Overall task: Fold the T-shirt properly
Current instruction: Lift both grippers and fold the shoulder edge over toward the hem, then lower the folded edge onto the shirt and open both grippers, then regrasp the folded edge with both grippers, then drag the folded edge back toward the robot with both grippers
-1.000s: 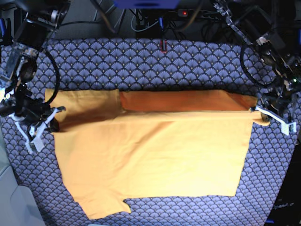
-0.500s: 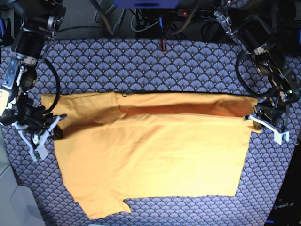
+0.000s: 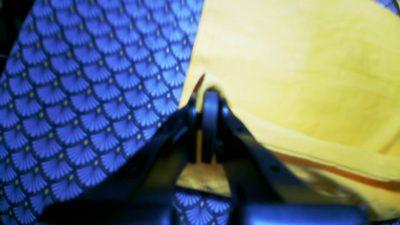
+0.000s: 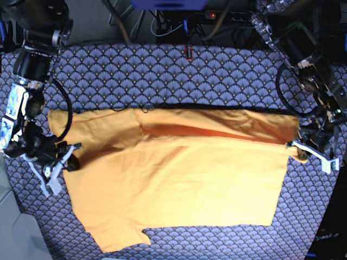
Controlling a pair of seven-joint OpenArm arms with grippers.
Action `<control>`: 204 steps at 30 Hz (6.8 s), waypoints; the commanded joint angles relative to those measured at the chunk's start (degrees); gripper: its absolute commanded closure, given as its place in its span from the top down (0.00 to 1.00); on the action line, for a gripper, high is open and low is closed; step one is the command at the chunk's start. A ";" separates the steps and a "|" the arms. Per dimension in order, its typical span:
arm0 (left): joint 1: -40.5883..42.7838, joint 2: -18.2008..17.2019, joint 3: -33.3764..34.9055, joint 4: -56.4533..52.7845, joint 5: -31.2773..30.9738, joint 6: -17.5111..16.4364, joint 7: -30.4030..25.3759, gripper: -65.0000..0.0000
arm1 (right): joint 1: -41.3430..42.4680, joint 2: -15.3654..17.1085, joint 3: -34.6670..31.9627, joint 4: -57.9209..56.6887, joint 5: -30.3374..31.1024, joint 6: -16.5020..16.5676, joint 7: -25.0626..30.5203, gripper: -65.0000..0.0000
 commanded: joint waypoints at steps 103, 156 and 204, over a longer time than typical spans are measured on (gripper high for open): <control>8.01 3.67 -5.32 -16.54 -1.37 -0.95 -18.39 0.56 | -6.72 8.42 4.19 -5.83 0.61 0.58 2.13 0.45; 9.33 2.44 -5.41 -15.93 -1.28 -0.95 -13.64 0.00 | -10.23 5.43 4.19 -16.73 0.70 0.58 10.48 0.36; 15.48 -0.99 -5.24 -2.04 -1.28 -1.04 -1.78 0.00 | -34.14 0.07 16.41 15.09 1.05 0.58 3.18 0.00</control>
